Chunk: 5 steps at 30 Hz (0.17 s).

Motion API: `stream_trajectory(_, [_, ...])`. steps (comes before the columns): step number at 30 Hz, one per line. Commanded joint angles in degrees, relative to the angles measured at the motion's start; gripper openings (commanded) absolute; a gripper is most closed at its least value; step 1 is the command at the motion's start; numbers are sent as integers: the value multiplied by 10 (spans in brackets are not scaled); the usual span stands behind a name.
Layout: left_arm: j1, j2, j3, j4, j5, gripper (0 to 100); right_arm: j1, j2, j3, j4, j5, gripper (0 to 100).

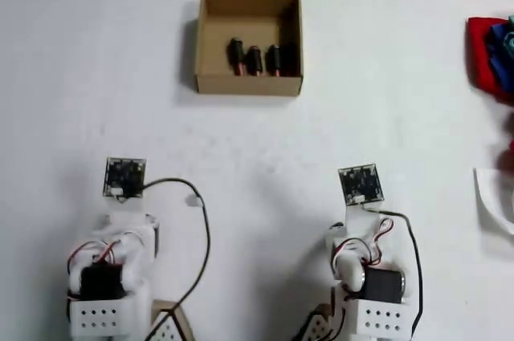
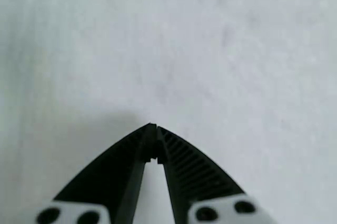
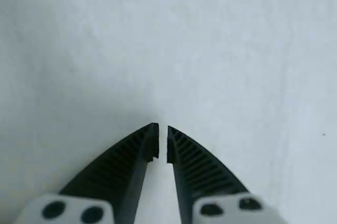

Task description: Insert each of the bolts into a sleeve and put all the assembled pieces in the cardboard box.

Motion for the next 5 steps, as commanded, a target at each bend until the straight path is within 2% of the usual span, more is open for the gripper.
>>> stream_trajectory(1, [-5, -3, 14, 4, -5, 27, 5, -6, 6, -3, 4, 20])
stream_trajectory(5, [-5, -3, 14, 4, -5, 27, 5, -6, 6, -3, 4, 20])
